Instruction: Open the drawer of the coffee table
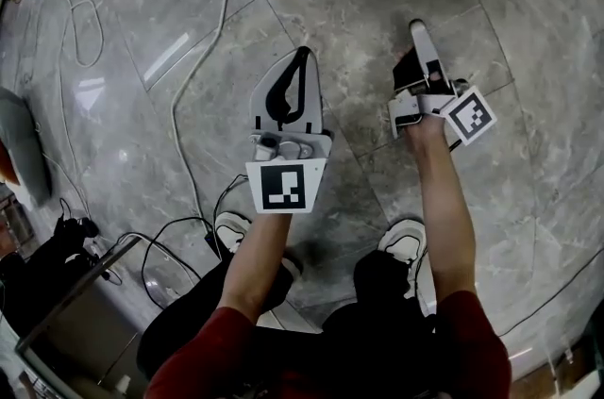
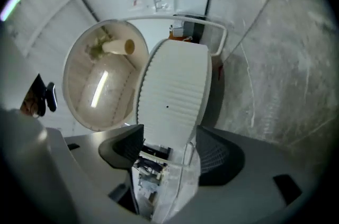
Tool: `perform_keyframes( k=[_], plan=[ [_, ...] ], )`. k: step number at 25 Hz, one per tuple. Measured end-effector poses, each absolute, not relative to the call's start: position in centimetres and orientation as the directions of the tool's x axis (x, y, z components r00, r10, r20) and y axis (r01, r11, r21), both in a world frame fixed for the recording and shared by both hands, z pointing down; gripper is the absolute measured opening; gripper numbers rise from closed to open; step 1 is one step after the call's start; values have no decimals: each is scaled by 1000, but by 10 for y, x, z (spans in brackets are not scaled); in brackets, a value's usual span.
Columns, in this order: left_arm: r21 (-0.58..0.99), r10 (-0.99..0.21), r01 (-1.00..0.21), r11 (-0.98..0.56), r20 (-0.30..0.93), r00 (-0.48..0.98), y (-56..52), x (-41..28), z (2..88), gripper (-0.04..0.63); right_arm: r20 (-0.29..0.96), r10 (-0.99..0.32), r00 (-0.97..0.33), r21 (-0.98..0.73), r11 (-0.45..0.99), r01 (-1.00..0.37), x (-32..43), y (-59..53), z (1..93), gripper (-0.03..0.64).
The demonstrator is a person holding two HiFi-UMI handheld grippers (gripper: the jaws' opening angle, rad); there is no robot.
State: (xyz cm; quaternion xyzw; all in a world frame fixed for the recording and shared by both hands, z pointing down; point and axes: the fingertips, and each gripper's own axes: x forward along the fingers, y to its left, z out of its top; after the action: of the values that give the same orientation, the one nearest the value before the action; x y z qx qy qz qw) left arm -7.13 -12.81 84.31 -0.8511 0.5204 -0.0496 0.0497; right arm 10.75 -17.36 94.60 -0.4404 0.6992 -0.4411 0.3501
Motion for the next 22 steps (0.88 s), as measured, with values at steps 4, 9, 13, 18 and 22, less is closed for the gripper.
perform_keyframes(
  k=[4, 9, 13, 18, 22],
  plan=[
    [-129, -888, -878, -460, 39, 459, -129, -69, 846, 14, -137, -940, -314, -951, 213, -223, 118, -191, 964, 311],
    [-77, -897, -894, -441, 44, 439, -130, -69, 847, 14, -175, -943, -284, -959, 229, -168, 113, -213, 971, 313],
    [-84, -887, -883, -462, 66, 458, -124, -66, 853, 14, -193, -944, -267, -953, 245, -176, 119, -221, 979, 311],
    [-74, -898, -896, -439, 75, 434, -118, -71, 857, 14, -298, -923, -243, -943, 324, -75, 117, -232, 969, 311],
    [-80, -895, -893, -444, 80, 438, -111, -69, 858, 14, -282, -940, -191, -955, 294, -36, 122, -229, 975, 311]
  ],
)
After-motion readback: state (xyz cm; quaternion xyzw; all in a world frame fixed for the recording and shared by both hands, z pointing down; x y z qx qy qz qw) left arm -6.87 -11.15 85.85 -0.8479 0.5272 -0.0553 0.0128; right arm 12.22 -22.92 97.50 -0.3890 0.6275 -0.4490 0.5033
